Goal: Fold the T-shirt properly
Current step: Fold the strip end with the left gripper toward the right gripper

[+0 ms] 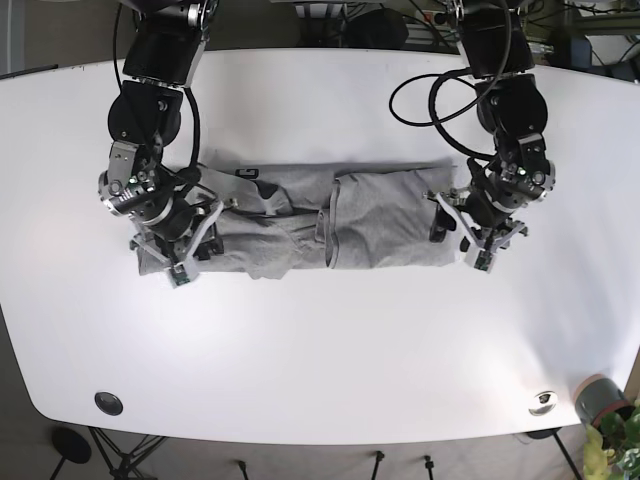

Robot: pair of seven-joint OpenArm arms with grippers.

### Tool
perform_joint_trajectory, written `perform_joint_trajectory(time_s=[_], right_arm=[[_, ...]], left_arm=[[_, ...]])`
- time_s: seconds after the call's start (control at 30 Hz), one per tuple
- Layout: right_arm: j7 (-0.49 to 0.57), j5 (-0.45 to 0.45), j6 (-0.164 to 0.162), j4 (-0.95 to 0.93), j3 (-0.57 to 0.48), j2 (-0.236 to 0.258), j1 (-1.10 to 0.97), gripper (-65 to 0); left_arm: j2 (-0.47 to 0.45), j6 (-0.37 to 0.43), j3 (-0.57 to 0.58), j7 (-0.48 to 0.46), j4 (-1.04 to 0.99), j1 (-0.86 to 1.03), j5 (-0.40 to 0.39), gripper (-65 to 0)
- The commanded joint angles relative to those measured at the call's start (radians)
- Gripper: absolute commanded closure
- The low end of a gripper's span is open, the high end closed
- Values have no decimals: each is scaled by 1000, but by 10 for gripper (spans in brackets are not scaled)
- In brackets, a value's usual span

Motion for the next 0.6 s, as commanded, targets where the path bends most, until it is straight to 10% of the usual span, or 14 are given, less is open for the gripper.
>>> perform_joint_trajectory(time_s=[0.0, 0.57], right_arm=[[17, 25, 8, 45, -66, -7, 21, -132], [22, 99, -1, -73, -411, -114, 113, -127]], left_arm=[[-6, -7, 4, -34, -15, -33, -17, -311], [-6, -7, 2, -98, -100, -64, -17, -311]])
